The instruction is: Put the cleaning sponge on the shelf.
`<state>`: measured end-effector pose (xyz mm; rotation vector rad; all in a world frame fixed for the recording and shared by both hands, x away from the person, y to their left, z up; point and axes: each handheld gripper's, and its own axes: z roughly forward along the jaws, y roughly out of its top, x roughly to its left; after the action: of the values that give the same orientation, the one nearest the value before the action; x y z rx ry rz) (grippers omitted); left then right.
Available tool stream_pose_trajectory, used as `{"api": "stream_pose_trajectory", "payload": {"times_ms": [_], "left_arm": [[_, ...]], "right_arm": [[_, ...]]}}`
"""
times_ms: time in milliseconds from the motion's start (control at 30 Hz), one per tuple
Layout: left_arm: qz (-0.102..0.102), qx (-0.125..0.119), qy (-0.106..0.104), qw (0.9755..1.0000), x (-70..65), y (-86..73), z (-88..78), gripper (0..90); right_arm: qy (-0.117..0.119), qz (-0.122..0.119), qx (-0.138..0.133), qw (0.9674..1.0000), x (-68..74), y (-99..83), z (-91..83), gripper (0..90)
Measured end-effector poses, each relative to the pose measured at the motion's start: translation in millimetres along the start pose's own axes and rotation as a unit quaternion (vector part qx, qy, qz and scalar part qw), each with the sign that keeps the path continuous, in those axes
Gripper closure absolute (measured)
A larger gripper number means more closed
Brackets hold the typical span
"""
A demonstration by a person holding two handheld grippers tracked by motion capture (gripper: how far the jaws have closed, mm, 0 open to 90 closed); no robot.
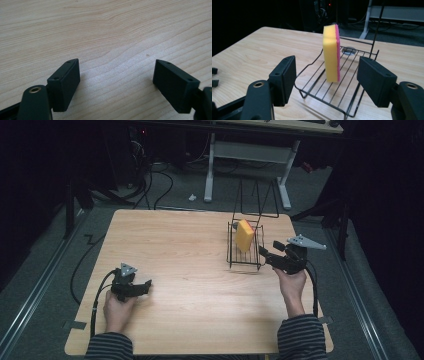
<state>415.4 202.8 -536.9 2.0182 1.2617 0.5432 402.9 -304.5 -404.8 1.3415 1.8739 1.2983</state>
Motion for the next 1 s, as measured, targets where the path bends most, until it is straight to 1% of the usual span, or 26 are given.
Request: {"api": "stream_pose_trajectory", "payload": {"times_ms": [33, 100, 233, 267, 300, 467, 600, 767, 867, 1000], "left_arm": [[0.000, 0.000, 0.000, 1.0000, 0.0, 0.0, 0.0, 22.2], [0.000, 0.000, 0.000, 1.0000, 0.0, 0.0, 0.0, 22.2], [0.000, 0.000, 0.000, 1.0000, 0.0, 0.0, 0.0, 22.2], [0.000, 0.000, 0.000, 1.0000, 0.1, 0.0, 0.0, 22.2], [0.000, 0.000, 0.000, 1.0000, 0.1, 0.0, 0.0, 22.2], [0.000, 0.000, -0.001, 1.0000, 0.1, -0.1, -0.1, 22.2], [0.000, 0.000, 0.000, 1.0000, 0.0, -0.1, -0.1, 22.2], [0.000, 0.000, 0.000, 1.0000, 0.0, -0.1, -0.1, 22.2], [0.000, 0.000, 0.000, 1.0000, 0.1, -0.1, -0.1, 22.2], [0.000, 0.000, 0.000, 1.0000, 0.0, -0.1, -0.1, 22.2]], "right_arm": [[-0.001, -0.002, 0.000, 1.0000, 0.0, 0.0, -1.9, 32.3], [0.001, 0.000, -0.007, 1.0000, 0.2, -2.1, -6.6, 32.8], [-0.004, 0.004, 0.001, 1.0000, -1.0, -8.8, -12.5, 32.8], [-0.007, 0.001, 0.002, 1.0000, -1.1, -10.4, -14.4, 32.9], [-0.007, 0.000, -0.001, 1.0000, -1.0, -11.6, -16.3, 33.2], [-0.004, 0.005, -0.008, 1.0000, -0.2, -19.1, -25.7, 33.2], [-0.001, 0.001, -0.010, 0.9999, 2.4, -24.2, -31.5, 33.3], [0.004, -0.001, -0.014, 0.9999, 7.2, -34.1, -35.8, 33.6], [0.009, 0.003, -0.018, 0.9998, 10.6, -42.6, -36.5, 33.9], [0.012, 0.005, -0.024, 0.9996, 14.5, -49.7, -37.0, 34.1]]}}
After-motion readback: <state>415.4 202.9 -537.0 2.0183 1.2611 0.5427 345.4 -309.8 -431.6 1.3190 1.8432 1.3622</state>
